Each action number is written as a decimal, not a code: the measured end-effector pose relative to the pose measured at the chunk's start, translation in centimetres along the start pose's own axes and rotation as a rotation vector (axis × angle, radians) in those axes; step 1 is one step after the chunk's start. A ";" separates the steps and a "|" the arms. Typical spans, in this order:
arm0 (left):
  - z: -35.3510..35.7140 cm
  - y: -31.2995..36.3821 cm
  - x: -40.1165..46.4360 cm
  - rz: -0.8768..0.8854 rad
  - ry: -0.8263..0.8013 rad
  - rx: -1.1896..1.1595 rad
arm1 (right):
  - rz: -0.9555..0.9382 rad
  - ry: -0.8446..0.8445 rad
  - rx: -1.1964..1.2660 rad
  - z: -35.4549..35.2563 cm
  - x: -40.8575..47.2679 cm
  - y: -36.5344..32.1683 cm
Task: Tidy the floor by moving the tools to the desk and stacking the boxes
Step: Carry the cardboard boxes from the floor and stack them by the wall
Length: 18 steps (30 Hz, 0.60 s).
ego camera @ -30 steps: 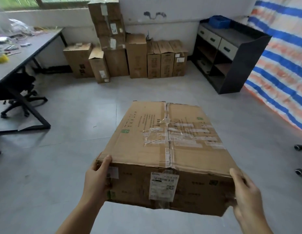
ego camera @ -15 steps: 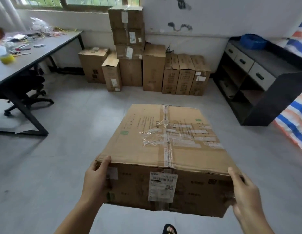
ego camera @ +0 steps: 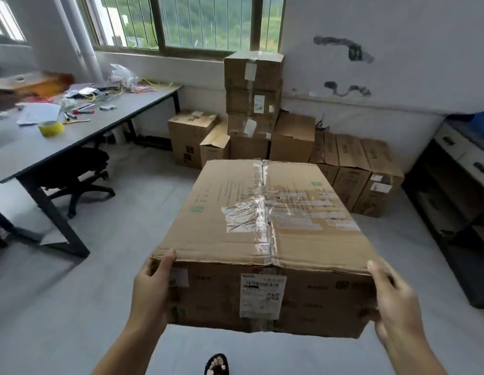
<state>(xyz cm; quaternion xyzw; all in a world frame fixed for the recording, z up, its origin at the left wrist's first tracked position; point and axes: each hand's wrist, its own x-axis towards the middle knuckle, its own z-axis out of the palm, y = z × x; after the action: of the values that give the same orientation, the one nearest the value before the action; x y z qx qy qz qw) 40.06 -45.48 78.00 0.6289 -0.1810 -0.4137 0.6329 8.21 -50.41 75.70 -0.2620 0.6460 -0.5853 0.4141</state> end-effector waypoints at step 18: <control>25.7 14.9 41.4 0.191 -0.040 -0.146 | -0.200 -0.013 0.143 34.8 35.1 -13.9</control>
<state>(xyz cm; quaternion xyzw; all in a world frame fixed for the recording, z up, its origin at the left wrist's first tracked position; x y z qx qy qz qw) 49.72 -95.16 83.73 0.5525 -0.2220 -0.3761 0.7099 17.19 -100.53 82.16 -0.2988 0.5704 -0.6666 0.3755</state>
